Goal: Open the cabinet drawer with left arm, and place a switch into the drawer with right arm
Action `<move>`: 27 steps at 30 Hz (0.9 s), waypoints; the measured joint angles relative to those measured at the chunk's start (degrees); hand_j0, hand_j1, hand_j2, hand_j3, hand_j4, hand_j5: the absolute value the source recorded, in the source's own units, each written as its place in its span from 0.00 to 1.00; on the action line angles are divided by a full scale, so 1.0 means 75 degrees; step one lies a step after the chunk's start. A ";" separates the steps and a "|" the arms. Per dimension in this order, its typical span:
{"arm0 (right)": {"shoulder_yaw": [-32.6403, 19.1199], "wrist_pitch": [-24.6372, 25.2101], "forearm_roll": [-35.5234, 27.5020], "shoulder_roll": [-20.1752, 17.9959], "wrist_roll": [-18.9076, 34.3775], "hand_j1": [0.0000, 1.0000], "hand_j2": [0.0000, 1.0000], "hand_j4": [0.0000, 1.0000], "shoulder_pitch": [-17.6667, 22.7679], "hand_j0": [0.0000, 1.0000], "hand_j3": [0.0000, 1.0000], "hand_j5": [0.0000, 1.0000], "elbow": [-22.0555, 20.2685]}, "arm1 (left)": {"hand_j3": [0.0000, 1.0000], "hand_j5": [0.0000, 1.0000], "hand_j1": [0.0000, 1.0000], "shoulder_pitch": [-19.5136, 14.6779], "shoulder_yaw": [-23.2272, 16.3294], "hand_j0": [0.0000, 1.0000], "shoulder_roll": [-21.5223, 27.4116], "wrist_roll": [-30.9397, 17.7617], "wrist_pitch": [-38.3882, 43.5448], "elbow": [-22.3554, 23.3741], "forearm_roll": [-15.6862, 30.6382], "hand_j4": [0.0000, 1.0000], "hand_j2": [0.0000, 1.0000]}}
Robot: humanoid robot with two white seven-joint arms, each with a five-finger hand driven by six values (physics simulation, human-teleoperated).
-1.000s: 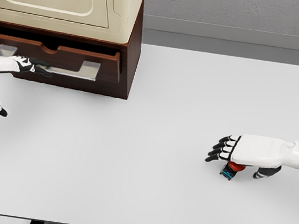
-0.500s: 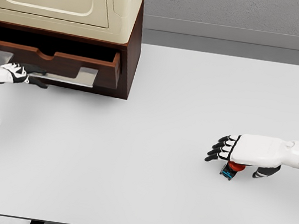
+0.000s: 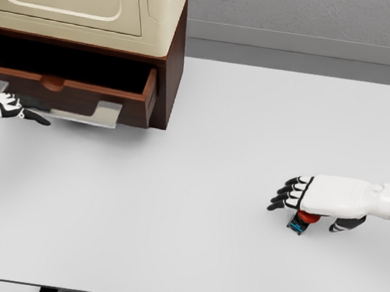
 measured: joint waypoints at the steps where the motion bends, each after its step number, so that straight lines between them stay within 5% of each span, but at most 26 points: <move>1: 0.0000 0.0000 0.0003 0.0011 0.0000 1.00 1.00 1.00 0.0000 1.00 1.00 1.00 0.0000 | 1.00 1.00 1.00 -0.0002 -0.0012 1.00 0.0039 -0.0003 -0.0068 -0.0001 0.0016 1.00 1.00; 11: 0.0005 0.0000 0.0016 0.0039 0.0000 0.98 0.98 0.98 0.0000 0.98 0.98 0.98 0.0000 | 1.00 1.00 1.00 0.0011 -0.0171 1.00 0.0336 -0.0187 -0.0544 -0.0008 0.0222 1.00 1.00; 27: 0.0004 0.0000 0.0011 0.0040 0.0000 0.82 0.82 0.82 0.0000 0.82 0.82 0.82 0.0000 | 1.00 1.00 1.00 -0.0123 -0.0013 1.00 0.0497 -0.0209 -0.0725 0.0021 0.0655 1.00 1.00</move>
